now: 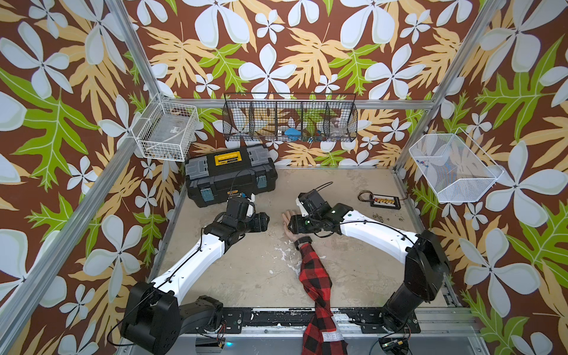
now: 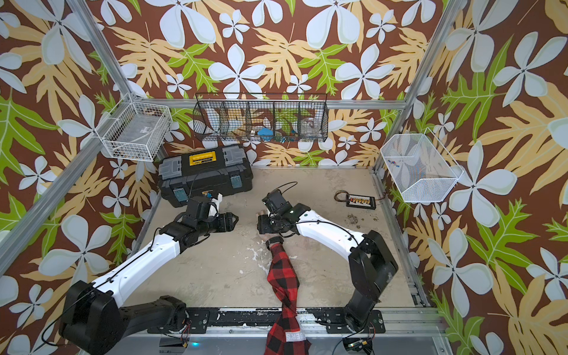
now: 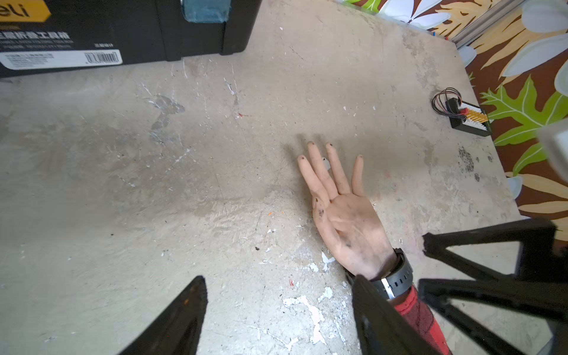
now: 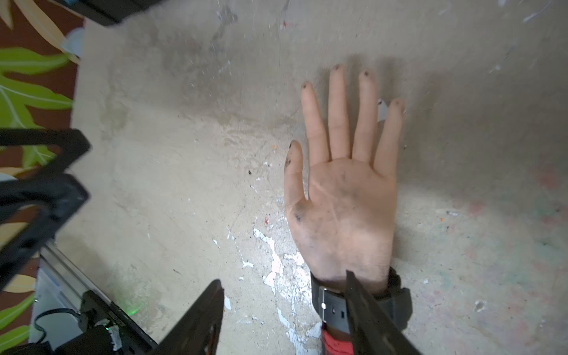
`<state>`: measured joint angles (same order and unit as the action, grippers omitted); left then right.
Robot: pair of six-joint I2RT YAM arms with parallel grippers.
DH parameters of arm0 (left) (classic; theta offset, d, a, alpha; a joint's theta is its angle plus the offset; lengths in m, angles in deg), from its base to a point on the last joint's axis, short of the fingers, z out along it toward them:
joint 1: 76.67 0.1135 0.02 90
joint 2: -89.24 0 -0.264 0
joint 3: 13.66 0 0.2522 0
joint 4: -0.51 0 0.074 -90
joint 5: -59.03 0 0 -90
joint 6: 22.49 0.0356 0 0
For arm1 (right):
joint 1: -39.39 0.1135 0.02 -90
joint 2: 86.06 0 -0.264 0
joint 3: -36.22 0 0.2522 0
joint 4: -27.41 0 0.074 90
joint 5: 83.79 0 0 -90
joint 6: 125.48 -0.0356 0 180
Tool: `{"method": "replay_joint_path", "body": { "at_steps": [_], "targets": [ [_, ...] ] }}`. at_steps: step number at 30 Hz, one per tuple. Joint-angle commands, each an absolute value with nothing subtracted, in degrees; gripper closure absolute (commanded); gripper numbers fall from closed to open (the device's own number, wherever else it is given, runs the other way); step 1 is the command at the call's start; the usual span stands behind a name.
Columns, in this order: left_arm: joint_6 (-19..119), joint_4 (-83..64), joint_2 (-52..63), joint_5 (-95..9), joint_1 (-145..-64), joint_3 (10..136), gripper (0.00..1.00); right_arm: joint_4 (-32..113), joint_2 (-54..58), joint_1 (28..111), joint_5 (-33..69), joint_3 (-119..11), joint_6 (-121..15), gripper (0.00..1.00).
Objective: Take off the watch
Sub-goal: Adjust the hand at the center of the board.
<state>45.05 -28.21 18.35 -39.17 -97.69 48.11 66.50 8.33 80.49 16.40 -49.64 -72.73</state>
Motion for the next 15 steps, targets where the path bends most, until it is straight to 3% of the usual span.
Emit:
{"method": "replay_joint_path", "body": {
  "at_steps": [1,7,15],
  "targets": [
    [43.11,-25.94,16.77,-44.06,-98.15,48.00,0.26,60.99,4.33,77.57,21.74,-44.87,-70.96,0.36],
    [37.30,-18.69,12.88,-51.43,-100.37,46.69,0.30,54.40,-1.48,70.56,29.94,-32.05,-68.36,0.37],
    [33.02,-10.76,5.56,-54.14,-104.54,46.29,0.34,50.40,-3.00,69.89,36.02,-22.46,-66.46,0.43]
  ]
}}
